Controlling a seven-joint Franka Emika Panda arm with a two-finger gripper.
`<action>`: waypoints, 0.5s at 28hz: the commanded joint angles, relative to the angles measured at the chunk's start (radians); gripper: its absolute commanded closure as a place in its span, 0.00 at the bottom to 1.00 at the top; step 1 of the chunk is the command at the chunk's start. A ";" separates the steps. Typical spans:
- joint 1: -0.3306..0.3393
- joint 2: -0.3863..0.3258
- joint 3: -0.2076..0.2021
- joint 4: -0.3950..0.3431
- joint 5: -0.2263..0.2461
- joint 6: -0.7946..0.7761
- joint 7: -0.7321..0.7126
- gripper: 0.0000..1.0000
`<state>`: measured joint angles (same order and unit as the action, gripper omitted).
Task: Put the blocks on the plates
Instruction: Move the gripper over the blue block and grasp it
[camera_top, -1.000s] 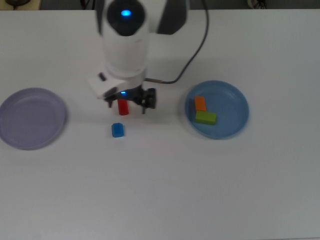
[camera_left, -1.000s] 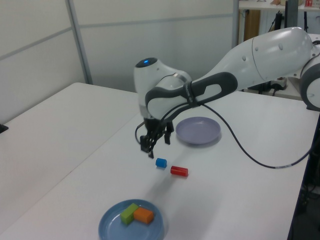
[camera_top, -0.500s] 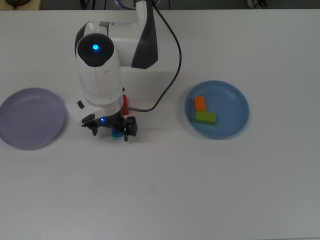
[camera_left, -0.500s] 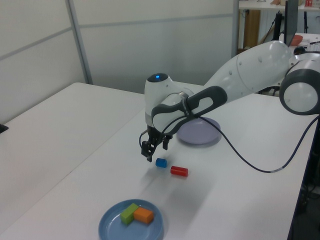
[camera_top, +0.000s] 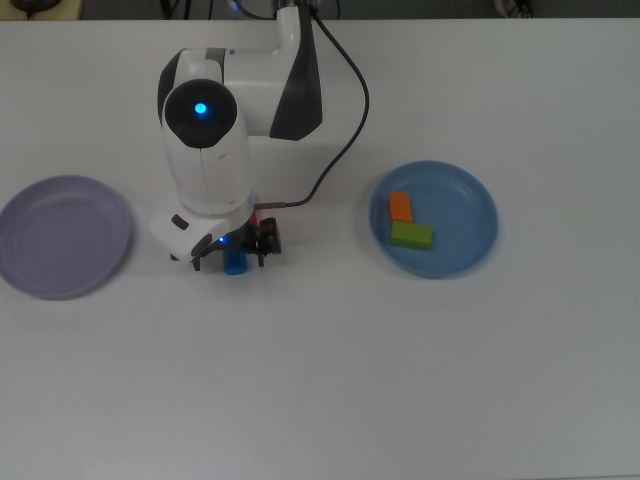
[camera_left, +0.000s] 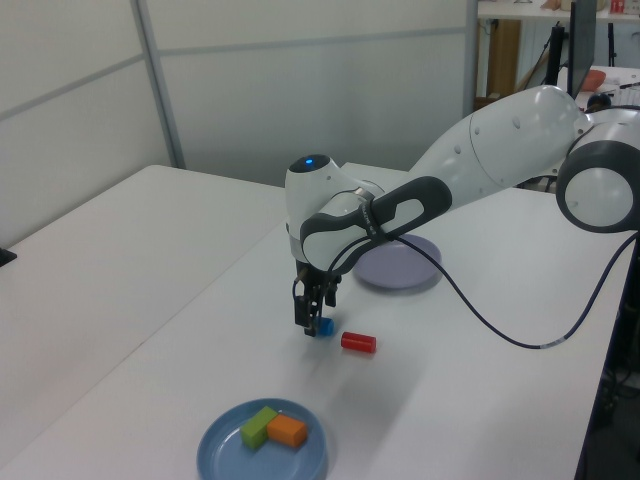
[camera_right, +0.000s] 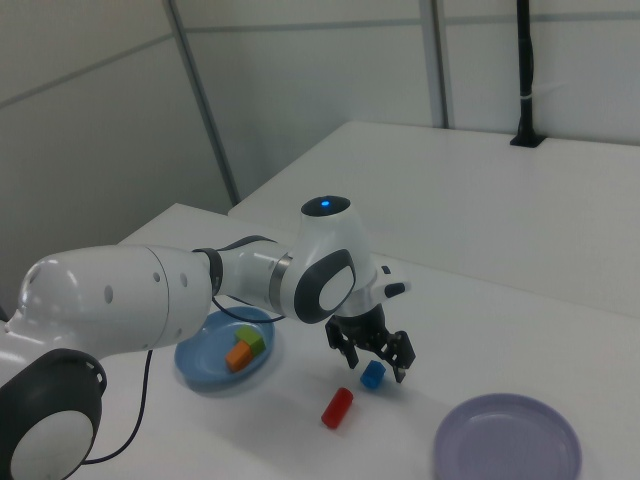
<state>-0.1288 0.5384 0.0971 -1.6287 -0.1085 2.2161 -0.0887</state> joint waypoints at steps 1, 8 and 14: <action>0.000 -0.006 -0.004 -0.007 -0.007 -0.027 -0.042 0.27; -0.005 -0.005 -0.002 -0.008 0.006 -0.023 0.075 0.90; -0.005 -0.006 -0.004 -0.011 0.007 -0.021 0.092 1.00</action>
<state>-0.1344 0.5391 0.0964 -1.6337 -0.1079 2.2085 -0.0232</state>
